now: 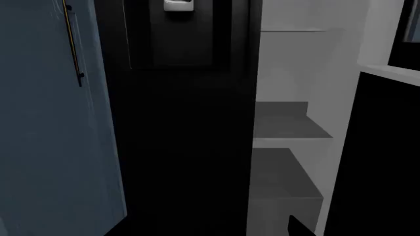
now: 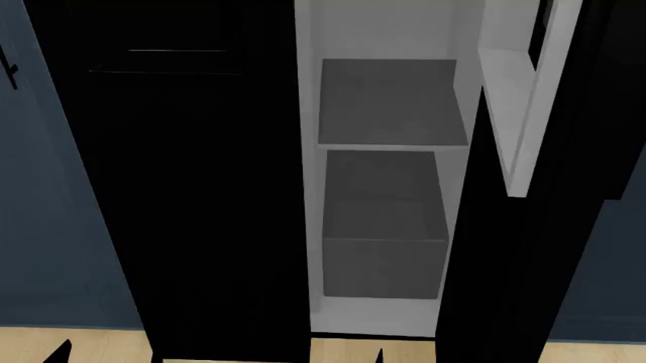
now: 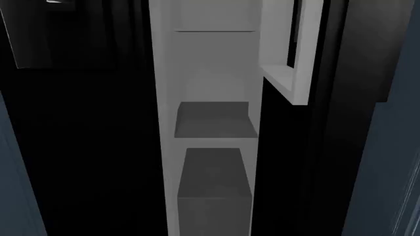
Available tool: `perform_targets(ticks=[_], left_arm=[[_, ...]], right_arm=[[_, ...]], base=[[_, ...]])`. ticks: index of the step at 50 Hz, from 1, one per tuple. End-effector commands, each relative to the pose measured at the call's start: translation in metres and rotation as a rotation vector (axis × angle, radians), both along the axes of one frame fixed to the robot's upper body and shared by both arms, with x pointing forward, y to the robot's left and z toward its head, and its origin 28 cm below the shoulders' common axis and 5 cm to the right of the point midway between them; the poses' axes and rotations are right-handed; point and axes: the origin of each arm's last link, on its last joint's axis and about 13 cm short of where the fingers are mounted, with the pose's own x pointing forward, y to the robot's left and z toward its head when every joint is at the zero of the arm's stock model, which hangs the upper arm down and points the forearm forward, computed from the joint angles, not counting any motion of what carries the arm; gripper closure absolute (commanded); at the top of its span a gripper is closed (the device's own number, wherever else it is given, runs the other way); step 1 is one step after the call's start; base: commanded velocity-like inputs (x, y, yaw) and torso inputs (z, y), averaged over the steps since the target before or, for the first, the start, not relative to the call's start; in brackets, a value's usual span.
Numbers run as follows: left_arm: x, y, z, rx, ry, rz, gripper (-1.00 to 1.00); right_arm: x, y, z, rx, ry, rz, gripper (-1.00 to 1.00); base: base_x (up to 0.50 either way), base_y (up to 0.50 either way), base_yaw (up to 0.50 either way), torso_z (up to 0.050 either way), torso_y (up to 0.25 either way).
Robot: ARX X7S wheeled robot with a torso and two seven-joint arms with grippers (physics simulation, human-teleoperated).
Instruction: Close the fridge door
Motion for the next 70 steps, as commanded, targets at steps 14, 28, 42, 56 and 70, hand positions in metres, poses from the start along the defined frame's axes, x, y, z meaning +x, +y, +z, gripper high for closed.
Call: perform_targets(ticks=[14,28,42,56,70], left_arm=[[-0.013,0.002,0.008,0.059,-0.059,0.024,-1.0],[-0.012,0.003,0.004,0.082,-0.082,0.067,-1.0],[-0.015,0.001,0.008,0.082,-0.092,0.049,-1.0],[-0.016,0.003,0.01,0.093,-0.121,0.062,-1.0],[-0.017,0.001,0.012,0.096,-0.127,0.071,-1.0]], right_arm=[[0.001,-0.001,0.003,-0.078,0.021,-0.062,-1.0],[-0.004,-0.003,0.007,-0.125,-0.018,-0.075,-1.0],[-0.007,-0.006,0.01,-0.109,-0.054,-0.063,-1.0],[-0.005,-0.009,0.011,-0.074,-0.072,-0.055,-1.0],[-0.008,-0.011,0.015,-0.073,-0.075,-0.084,-1.0]], base=[[-0.25,-0.04,0.0,0.0,0.0],[-0.43,-0.34,0.0,0.0,0.0],[-0.28,-0.48,0.0,0.0,0.0],[-0.04,-0.5,0.0,0.0,0.0],[-0.03,-0.5,0.0,0.0,0.0]])
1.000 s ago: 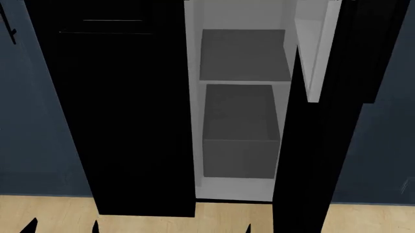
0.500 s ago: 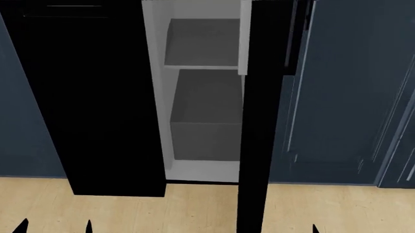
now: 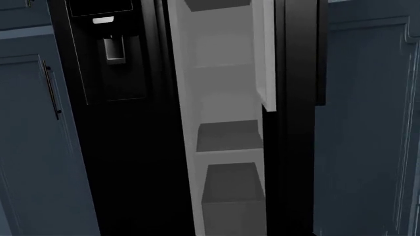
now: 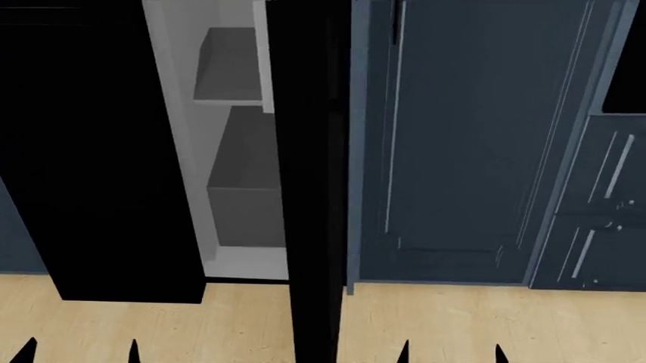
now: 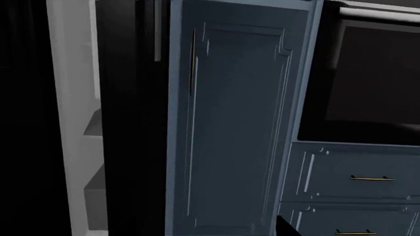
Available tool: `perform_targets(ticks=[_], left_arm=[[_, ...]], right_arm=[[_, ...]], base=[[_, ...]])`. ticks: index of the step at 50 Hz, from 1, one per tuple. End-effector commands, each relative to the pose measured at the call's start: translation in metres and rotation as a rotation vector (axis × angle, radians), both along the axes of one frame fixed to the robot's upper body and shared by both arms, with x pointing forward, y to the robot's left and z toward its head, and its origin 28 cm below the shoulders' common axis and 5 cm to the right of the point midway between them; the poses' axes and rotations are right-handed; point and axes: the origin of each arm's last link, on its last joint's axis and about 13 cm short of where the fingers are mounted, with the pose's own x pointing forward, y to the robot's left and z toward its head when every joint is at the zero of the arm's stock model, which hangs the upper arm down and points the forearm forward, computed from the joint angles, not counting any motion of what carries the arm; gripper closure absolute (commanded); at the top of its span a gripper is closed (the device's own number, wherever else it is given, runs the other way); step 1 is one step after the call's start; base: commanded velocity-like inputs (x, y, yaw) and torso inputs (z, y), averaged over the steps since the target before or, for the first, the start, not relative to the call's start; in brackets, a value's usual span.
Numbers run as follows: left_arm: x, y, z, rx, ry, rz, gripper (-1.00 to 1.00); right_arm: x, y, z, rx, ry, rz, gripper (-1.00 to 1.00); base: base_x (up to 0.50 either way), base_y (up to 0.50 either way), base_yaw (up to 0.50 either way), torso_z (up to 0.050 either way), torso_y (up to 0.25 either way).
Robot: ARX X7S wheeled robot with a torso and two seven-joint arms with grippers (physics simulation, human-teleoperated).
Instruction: Close the fridge door
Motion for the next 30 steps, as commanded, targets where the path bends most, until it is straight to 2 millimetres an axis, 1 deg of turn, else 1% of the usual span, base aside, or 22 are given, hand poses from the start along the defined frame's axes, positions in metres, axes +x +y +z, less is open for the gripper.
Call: perform_targets(ticks=[1,5,6,9,22,30], left_arm=[[-0.001,-0.0009,0.0017,0.0,-0.006,0.003,-1.0],[-0.0009,-0.0001,0.0028,0.004,-0.019,0.016,-1.0],[-0.0012,-0.0002,0.0032,0.009,-0.052,0.015,-1.0],[-0.0008,-0.001,0.002,0.019,-0.051,0.021,-1.0],[-0.001,0.0017,0.0071,-0.002,-0.058,0.037,-1.0],[-0.0007,0.0017,0.0051,-0.004,-0.055,0.037,-1.0]], right_arm=[[-0.0018,-0.0012,0.0026,0.004,-0.006,-0.009,-1.0],[-0.0026,-0.0026,0.0032,-0.004,-0.005,-0.01,-1.0],[-0.0021,-0.003,0.0025,-0.009,-0.004,-0.011,-1.0],[-0.0003,-0.004,0.0007,-0.011,0.0,-0.018,-1.0],[0.001,-0.0025,0.0054,-0.02,-0.001,-0.013,-1.0],[0.0005,-0.003,0.0038,-0.022,0.0,-0.016,-1.0]], base=[[-0.07,-0.5,0.0,0.0,0.0],[-0.07,-0.5,0.0,0.0,0.0],[-0.06,-0.5,0.0,0.025,0.0],[-0.05,-0.5,0.0,0.048,0.0],[0.0,-0.5,0.0,0.05,0.0],[0.0,-0.5,0.0,0.05,0.0]])
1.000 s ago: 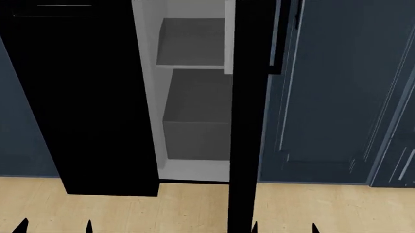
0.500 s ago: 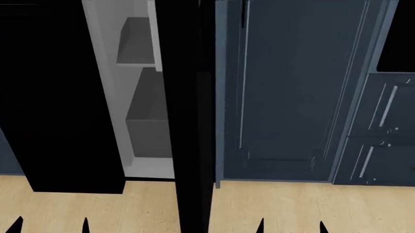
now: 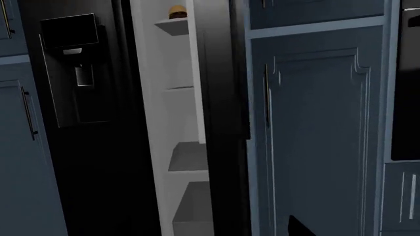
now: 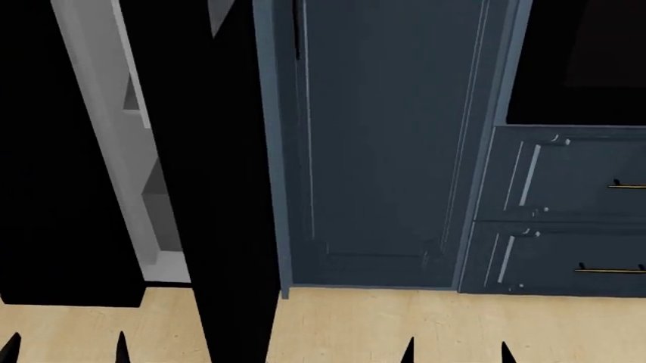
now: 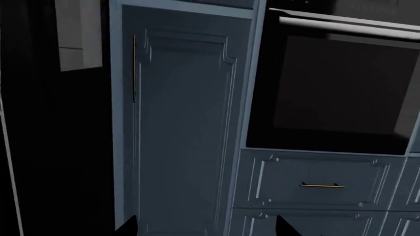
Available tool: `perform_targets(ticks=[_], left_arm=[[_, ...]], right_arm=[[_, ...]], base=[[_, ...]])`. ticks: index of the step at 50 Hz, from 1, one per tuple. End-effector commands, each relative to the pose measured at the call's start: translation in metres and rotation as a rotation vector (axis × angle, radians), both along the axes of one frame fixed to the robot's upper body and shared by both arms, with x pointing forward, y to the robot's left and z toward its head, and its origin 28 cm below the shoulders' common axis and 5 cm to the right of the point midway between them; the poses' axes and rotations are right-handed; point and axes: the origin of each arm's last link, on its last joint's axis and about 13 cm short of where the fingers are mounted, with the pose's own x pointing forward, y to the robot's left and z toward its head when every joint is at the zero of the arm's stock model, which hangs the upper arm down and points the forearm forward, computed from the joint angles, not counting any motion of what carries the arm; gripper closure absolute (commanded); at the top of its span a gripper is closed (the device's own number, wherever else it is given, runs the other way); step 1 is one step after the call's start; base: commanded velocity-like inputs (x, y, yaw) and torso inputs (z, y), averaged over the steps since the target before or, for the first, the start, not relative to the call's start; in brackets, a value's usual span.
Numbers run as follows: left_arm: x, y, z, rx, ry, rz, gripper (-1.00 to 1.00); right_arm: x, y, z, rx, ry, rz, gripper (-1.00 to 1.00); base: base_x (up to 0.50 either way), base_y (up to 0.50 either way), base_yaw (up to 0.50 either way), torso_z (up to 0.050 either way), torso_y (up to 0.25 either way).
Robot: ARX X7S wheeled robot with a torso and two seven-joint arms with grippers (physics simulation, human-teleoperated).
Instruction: Close the fridge door
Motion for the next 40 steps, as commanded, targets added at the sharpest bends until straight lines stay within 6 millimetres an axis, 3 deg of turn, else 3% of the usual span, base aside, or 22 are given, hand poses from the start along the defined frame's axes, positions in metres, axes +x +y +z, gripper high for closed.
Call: perform_targets(ticks=[1,18,30,40], left_arm=[[-0.0002,0.0007,-0.0001,-0.003,-0.007,0.004,-1.0],[-0.0004,-0.0007,0.0,0.005,-0.016,0.007,-1.0],[-0.0022,0.0002,0.0003,0.01,-0.028,0.01,-1.0],[-0.0018,0.0002,0.0001,0.013,-0.03,0.009,-1.0]], right_arm=[[0.0001,-0.0004,0.0001,-0.004,0.0,-0.005,-1.0],[-0.0009,-0.0041,0.0008,-0.01,0.013,-0.031,-1.0],[-0.0001,-0.0038,0.0008,0.007,0.014,-0.022,-1.0],[0.0024,-0.0055,0.0013,0.099,0.036,-0.06,-1.0]], base=[[0.0,-0.5,0.0,0.05,0.0],[0.0,-0.5,0.0,0.05,0.0],[0.26,-0.39,0.0,0.001,0.0],[0.24,-0.09,0.0,0.0,0.0]])
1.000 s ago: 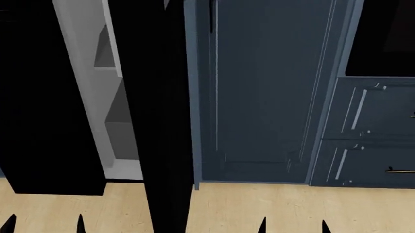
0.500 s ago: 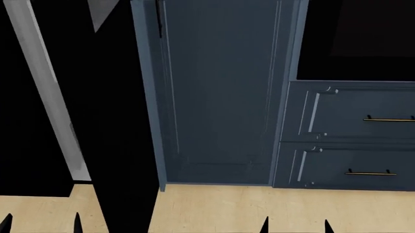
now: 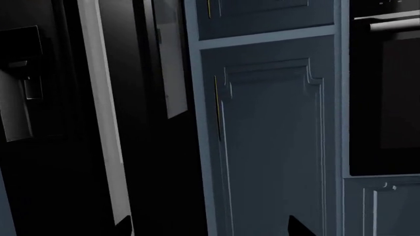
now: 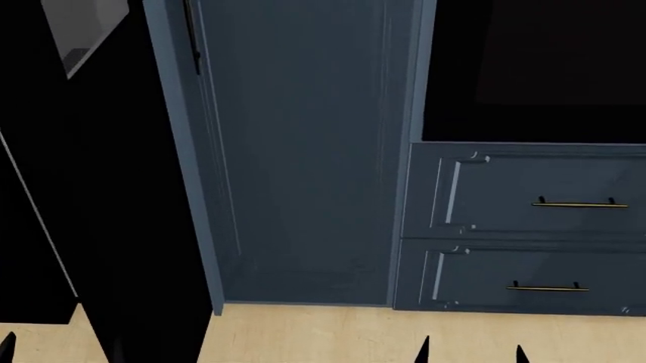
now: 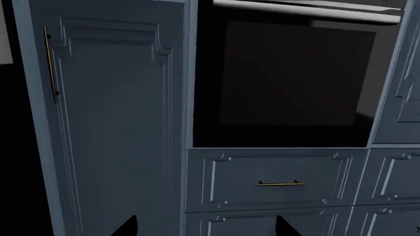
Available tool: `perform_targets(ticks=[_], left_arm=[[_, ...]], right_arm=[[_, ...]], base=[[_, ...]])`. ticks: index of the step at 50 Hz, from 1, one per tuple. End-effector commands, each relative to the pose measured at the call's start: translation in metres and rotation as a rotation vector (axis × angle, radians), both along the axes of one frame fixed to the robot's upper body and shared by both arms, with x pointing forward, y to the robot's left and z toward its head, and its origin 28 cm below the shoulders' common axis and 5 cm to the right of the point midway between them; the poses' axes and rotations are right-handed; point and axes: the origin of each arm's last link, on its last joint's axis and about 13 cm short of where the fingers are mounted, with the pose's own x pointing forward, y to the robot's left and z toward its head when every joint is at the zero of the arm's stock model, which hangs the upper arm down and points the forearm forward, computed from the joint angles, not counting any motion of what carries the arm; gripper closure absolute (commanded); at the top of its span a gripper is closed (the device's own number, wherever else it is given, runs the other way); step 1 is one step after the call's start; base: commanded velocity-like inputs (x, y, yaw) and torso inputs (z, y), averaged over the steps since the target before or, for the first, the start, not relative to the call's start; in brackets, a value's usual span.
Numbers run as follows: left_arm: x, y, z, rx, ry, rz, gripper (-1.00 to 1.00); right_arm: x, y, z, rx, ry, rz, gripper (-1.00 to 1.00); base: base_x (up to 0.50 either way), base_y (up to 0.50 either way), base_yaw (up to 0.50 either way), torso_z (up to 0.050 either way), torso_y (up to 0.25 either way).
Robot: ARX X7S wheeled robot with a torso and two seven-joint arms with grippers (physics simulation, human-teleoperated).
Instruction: Close the fridge door
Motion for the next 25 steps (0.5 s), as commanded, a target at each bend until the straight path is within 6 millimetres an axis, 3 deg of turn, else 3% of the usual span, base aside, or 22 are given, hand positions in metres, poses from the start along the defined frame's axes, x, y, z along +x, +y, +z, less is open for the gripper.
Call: perform_targets(ticks=[1,15,25], left_arm=[[0.0,0.001,-0.001,0.003,-0.003,0.003,-1.0],[-0.001,0.0,0.0,0.0,-0.001,0.002,-1.0],[0.005,0.001,0.028,0.023,-0.053,0.011,-1.0]], right_arm=[[0.001,-0.001,0.0,0.054,0.016,-0.016,-1.0],[0.0,-0.001,-0.001,0.039,0.022,0.001,-1.0],[0.002,0.0,0.014,-0.01,0.001,0.023,-1.0]], base=[[0.3,-0.35,0.0,0.0,0.0],[0.32,-0.38,0.0,0.0,0.0],[0.4,-0.27,0.0,0.0,0.0]])
